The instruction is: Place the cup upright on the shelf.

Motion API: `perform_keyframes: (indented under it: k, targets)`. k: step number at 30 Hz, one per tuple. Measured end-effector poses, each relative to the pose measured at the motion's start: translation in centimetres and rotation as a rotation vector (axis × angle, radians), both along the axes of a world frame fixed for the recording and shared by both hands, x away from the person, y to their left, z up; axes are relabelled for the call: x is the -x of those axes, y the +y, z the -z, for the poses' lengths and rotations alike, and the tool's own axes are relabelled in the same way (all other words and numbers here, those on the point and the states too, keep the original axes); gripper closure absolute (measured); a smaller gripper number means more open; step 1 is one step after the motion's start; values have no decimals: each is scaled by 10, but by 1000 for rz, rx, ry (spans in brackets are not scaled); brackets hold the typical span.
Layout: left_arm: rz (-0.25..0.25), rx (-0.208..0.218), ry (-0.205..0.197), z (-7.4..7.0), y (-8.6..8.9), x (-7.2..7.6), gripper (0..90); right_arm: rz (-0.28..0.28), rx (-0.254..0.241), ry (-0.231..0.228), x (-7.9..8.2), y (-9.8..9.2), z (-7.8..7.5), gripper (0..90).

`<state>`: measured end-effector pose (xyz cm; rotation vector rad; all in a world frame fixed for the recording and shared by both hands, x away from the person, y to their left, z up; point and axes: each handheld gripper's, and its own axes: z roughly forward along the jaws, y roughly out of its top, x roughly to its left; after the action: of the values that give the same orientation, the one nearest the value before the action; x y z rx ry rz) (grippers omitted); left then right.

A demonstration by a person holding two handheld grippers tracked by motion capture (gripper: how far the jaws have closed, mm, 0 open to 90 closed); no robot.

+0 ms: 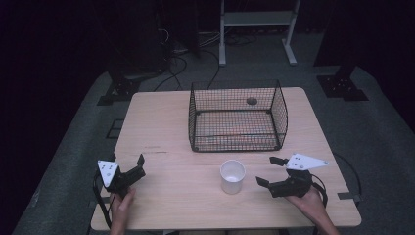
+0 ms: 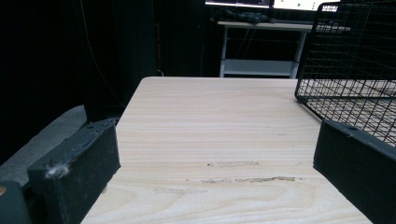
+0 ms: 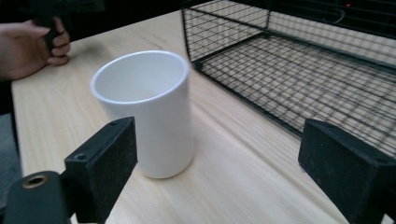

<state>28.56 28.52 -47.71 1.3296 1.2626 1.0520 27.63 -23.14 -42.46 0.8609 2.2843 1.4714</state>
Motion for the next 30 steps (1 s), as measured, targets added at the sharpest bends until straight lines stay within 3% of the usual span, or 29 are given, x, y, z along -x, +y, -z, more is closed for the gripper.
perform_keyframes:
  k: [11, 30]
  targets:
    - [-2, 2, 1, 0, 0, 0, 0, -87, 9, 18, 6, 23, 2, 94]
    - [-3, 6, 1, 0, 0, 0, 0, -142, 63, 20, 4, 55, 6, 55]
